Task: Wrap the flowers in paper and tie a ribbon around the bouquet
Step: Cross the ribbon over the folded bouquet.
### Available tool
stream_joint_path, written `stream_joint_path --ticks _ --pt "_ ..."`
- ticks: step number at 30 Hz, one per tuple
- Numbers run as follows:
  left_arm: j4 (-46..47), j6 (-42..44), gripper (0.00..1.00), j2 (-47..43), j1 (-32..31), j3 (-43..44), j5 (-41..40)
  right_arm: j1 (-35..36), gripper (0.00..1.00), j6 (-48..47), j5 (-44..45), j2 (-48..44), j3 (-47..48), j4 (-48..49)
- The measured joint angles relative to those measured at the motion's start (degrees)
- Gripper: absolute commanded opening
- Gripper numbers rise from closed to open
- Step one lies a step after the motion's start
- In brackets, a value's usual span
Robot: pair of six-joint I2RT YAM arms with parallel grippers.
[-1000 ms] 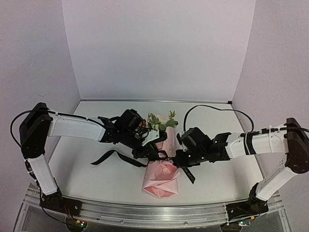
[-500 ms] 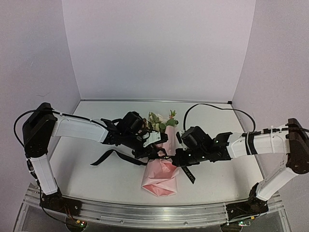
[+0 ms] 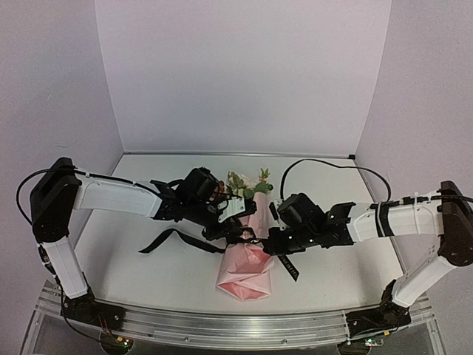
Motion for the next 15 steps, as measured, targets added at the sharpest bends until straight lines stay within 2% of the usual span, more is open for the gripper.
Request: stream_joint_path --ticks 8,11,15 --pt "0.33 0.42 0.24 3.68 0.07 0.73 -1.94 0.00 0.00 -0.13 -0.08 0.00 0.00 -0.04" --pt "0.93 0.38 0.17 4.31 0.06 1.08 -2.34 0.00 0.00 -0.32 -0.13 0.00 0.00 -0.16" --pt "1.33 0.58 0.01 4.43 0.07 1.19 -2.97 0.00 0.00 -1.31 -0.73 0.00 0.00 -0.22"
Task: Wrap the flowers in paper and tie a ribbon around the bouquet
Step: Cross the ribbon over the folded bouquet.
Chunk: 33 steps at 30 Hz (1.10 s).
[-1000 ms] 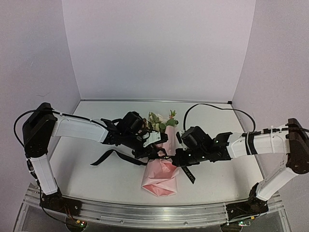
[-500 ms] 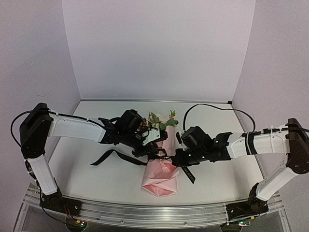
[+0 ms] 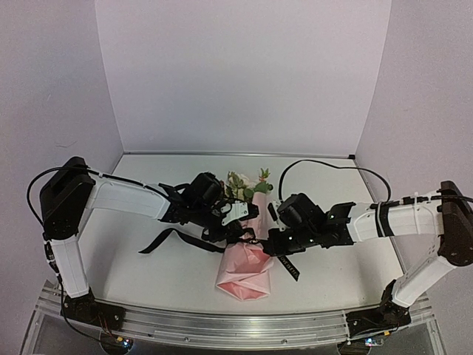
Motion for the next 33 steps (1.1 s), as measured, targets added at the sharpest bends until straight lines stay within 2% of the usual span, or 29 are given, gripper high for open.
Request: stream_joint_path --ticks 12,28,30,33 --pt "0.20 -1.54 0.00 -0.04 0.19 1.11 1.05 -0.20 0.00 -3.83 -3.31 1.40 2.12 -0.34" --pt "-1.23 -4.17 0.00 -3.32 1.70 1.04 6.79 -4.21 0.00 -1.18 -8.44 8.32 5.52 4.11" --pt "-1.42 -4.32 0.02 -3.59 1.95 1.04 7.34 -4.58 0.00 -0.65 -9.63 9.04 5.62 5.29" --pt "-1.98 -4.56 0.12 -3.59 2.24 1.06 7.44 -4.79 0.00 -0.17 -10.97 9.20 5.62 6.19"
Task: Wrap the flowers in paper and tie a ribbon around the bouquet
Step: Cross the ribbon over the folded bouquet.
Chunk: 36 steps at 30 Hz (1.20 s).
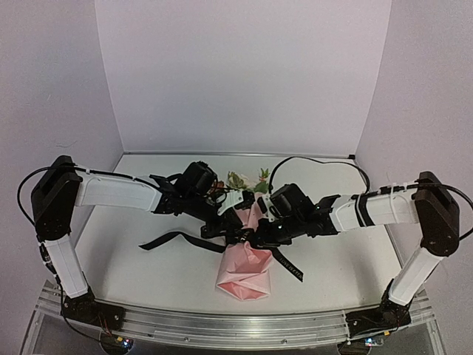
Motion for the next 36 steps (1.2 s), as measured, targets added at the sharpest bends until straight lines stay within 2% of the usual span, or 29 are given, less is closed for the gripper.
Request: stream_joint_path --ticks 5,14,26,36 --pt "-1.46 -0.58 0.23 0.00 0.16 0.04 -0.28 0.23 0.00 -0.19 -0.31 -0.35 -0.11 -0.46" --pt "-3.19 0.40 0.29 1.25 0.16 2.66 -0.79 3.03 0.00 -2.42 3.56 -2.72 -0.37 -7.84" --pt "-7.87 2.47 0.32 4.98 -0.15 7.45 2.33 3.19 0.00 -1.27 10.34 -5.90 -1.90 -9.39" --pt "-7.96 2.43 0.29 6.69 -0.93 7.45 2.98 3.19 0.00 -0.20 11.93 -5.90 -2.24 -8.61"
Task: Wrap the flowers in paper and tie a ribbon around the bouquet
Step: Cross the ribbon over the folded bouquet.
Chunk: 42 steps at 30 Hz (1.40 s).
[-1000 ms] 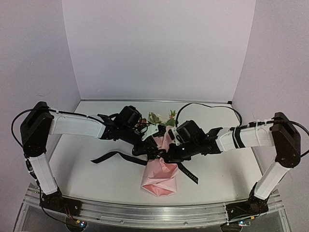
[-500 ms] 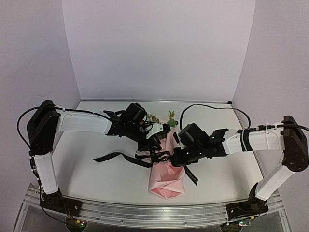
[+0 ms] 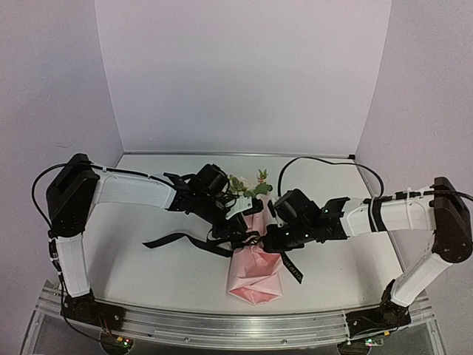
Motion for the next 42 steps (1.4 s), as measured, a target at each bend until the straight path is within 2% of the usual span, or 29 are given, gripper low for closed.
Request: stream_joint_path --ticks 6,12,16,26,42 --pt "0.04 -0.17 0.23 1.48 -0.02 0.00 -0.33 0.00 0.00 0.18 0.20 -0.02 -0.43 0.69" --pt "0.17 -0.53 0.01 2.40 -0.04 0.00 -1.76 0.00 0.00 0.00 -0.50 -0.02 -0.53 2.87" --pt "0.97 -1.30 0.00 2.37 -0.04 0.00 -1.69 -0.03 0.00 -0.96 -2.35 -0.07 -1.72 5.44" --pt "3.00 -5.03 0.00 -2.02 0.22 -3.11 1.27 -4.42 0.00 0.58 -13.96 0.73 -4.43 17.05" --pt "4.00 -6.62 0.01 -4.48 0.72 -3.82 4.34 -5.02 0.00 5.03 -20.63 7.71 -2.64 21.66"
